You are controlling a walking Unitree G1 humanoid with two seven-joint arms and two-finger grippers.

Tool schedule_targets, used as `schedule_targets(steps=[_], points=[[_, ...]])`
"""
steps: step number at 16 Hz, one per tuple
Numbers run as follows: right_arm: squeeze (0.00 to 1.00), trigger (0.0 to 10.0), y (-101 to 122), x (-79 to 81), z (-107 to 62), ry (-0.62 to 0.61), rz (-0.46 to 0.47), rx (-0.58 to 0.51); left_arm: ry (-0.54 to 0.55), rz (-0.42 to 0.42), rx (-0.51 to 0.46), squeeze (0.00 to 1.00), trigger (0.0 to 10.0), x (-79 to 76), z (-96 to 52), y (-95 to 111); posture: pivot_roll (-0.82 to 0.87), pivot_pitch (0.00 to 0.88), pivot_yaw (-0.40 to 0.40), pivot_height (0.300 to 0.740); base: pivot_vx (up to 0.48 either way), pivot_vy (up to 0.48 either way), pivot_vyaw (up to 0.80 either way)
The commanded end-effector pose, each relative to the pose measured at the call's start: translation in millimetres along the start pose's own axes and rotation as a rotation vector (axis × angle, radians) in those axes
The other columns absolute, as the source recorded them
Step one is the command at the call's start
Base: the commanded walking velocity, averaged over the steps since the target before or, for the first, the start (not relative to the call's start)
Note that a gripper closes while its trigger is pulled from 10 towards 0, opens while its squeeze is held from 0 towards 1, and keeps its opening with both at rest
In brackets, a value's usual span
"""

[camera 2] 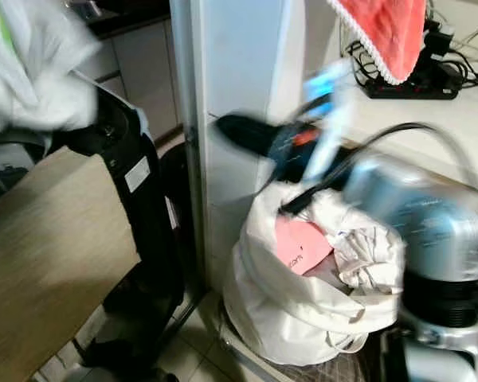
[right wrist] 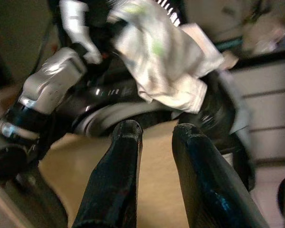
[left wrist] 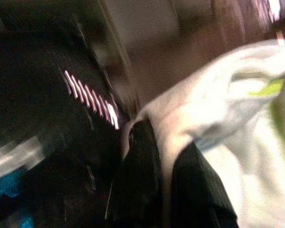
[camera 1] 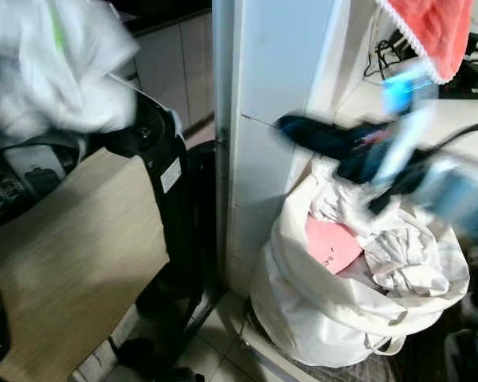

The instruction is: Clothes washing

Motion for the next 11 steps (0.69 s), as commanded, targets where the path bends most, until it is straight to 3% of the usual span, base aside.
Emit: schedule_targets(steps=[1, 2, 4, 5, 6, 7, 8, 11], points=[[0.0, 10.0, -8, 2.3, 4.8, -0.018, -0.035, 0.035, -0.145, -0.015, 0.171, 0.0, 10.0, -36.5, -3.0, -46, -0.06, 0.0, -0.003, 0.74, 0.0, 0.0, 0.0], [0.0, 10.0, -18, 6.7, 11.3, -0.013, -0.051, 0.071, -0.242, -0.047, 0.248, 0.0, 10.0, -63.1, -8.7, -74, -0.06, 0.0, -0.003, 0.74, 0.0, 0.0, 0.0], [0.0, 10.0, -27, 8.4, 17.4, -0.022, -0.055, 0.098, -0.25, -0.09, 0.331, 0.0, 10.0, -74.2, -13.4, -101, -0.07, 0.0, 0.0, 0.74, 0.0, 0.0, 0.0], [0.0, 10.0, -32, 10.3, 19.8, -0.024, -0.063, 0.115, -0.195, -0.038, 0.388, 0.0, 10.0, -65.8, -14.0, -115, -0.08, 0.0, 0.004, 0.74, 0.0, 0.0, 0.0], [0.0, 10.0, -39, 14.8, 20.6, -0.013, -0.079, 0.146, -0.07, -0.021, 0.44, 1.0, 10.0, -43.1, -13.5, -124, -0.08, 0.0, 0.006, 0.74, 0.0, 0.0, 0.0], [0.0, 10.0, -40, 15.7, 20.5, -0.011, -0.083, 0.153, -0.046, -0.021, 0.456, 1.0, 10.0, -38.0, -13.9, -126, -0.08, 0.0, 0.006, 0.74, 0.0, 0.0, 0.0], [0.0, 10.0, -44, 20.3, 20.0, 0.008, -0.084, 0.172, -0.003, -0.027, 0.496, 1.0, 10.0, -23.2, -16.0, -131, -0.08, 0.0, 0.006, 0.74, 0.0, 0.0, 0.0], [0.0, 10.0, -44, 26.7, 22.5, 0.044, -0.098, 0.163, 0.067, -0.017, 0.489, 1.0, 10.0, 3.3, -14.6, -127, -0.07, 0.0, 0.0, 0.74, 0.0, 0.0, 0.0]])
Point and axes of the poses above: a point about 5 cm out from each wrist's last joint towards the gripper, its own z axis pointing out of the wrist towards the gripper, its own y axis along the axis of the wrist's last joint, x = y × z, the point moved 6 cm from there along z, pointing out of the wrist towards the gripper, and after that the axes turned 6 degrees about -z, right-handed, at the moved point
